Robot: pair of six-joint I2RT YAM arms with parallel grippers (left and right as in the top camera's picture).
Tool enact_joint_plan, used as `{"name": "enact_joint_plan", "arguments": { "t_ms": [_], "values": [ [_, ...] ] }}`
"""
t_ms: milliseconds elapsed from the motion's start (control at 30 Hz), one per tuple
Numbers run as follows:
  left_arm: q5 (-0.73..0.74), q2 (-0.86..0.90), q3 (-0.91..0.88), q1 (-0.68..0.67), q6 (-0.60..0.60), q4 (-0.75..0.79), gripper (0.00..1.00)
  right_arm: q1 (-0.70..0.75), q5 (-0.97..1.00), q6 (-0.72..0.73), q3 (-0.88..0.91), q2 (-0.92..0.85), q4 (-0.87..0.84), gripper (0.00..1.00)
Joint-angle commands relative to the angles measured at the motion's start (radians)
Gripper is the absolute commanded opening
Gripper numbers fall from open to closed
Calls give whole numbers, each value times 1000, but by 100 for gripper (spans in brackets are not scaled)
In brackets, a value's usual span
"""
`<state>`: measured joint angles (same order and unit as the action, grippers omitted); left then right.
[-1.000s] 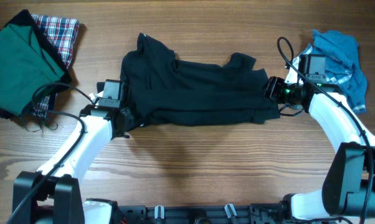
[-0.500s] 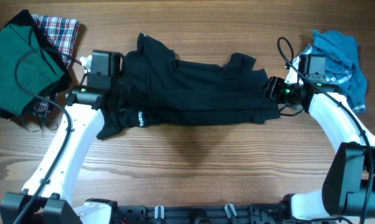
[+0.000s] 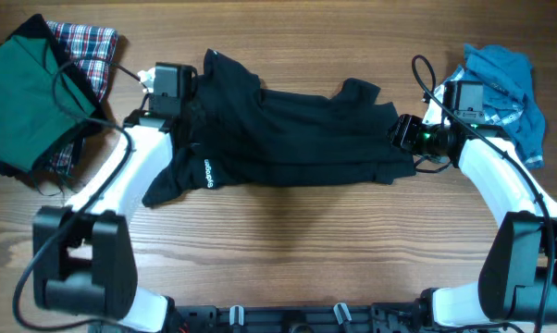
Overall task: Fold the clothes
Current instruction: 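Lift the shirt's upper corners with both grippers and fold toward the top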
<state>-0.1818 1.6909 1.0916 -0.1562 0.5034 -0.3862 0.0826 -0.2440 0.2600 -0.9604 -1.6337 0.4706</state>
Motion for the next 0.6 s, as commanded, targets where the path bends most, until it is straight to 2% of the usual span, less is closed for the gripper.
{"name": "enact_joint_plan", "arguments": {
  "t_ms": [0, 33, 67, 267, 467, 567],
  "values": [
    [13, 37, 8, 1, -6, 16, 80, -4, -19, -18, -15, -14, 2, 66],
    [13, 37, 8, 1, -6, 15, 87, -4, -19, -17, -15, -14, 1, 66],
    [13, 35, 8, 1, -6, 14, 90, -4, -19, -17, -15, -14, 1, 66],
    [70, 4, 16, 1, -30, 2, 89, -4, -99, -58, -42, -14, -15, 66],
    [95, -6, 234, 1, -108, -204, 89, -7, -145, -119, -292, -14, 113, 66],
    [95, -6, 317, 5, -131, -226, 89, -7, -118, -160, -383, -19, 119, 66]
  ]
}}
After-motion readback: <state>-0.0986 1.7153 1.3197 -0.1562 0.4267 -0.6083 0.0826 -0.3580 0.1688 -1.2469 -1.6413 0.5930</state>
